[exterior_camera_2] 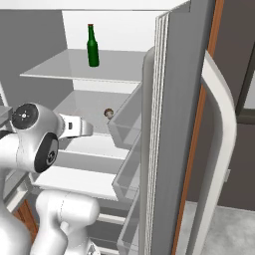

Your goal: Place the beer on the top shelf of the fridge to keep it out of children's reach, and place the mushroom and garlic on lower shelves for easy access.

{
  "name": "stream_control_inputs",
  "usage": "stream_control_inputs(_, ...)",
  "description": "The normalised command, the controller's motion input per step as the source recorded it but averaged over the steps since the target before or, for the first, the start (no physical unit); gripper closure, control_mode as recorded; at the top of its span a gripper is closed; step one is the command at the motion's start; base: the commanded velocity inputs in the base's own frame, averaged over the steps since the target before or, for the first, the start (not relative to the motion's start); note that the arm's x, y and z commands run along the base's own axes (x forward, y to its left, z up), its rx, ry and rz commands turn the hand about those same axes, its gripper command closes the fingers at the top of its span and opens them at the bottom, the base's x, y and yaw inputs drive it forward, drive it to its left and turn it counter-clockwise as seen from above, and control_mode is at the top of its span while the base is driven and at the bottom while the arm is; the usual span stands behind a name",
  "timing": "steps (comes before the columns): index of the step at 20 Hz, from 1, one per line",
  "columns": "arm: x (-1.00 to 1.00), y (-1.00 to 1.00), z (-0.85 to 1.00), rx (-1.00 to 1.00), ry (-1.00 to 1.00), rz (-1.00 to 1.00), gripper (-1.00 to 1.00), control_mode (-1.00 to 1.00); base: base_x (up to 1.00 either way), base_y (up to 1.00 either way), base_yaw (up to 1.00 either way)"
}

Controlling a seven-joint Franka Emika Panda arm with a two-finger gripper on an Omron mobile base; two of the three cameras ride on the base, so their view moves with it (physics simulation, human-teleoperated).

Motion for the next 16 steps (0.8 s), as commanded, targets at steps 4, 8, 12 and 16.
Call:
stream_control_inputs(4, -0.69, 0.00, 0.40, 0.00, 0.00, 0.00, -1.00, -1.00, 0.00, 0.00, 0.00)
stream_control_inputs(8, -0.68, 0.00, 0.28, 0.00, 0.00, 0.00, -1.00, -1.00, 0.00, 0.00, 0.00)
stream_control_inputs(12, -0.58, 0.00, 0.09, -0.01, 0.00, 0.00, -1.00, 1.00, -0.22, 0.00, 0.00)
stream_control_inputs(16, 0.00, 0.00, 0.00, 0.00, 0.00, 0.00, -1.00, 1.00, -0.93, 0.00, 0.00)
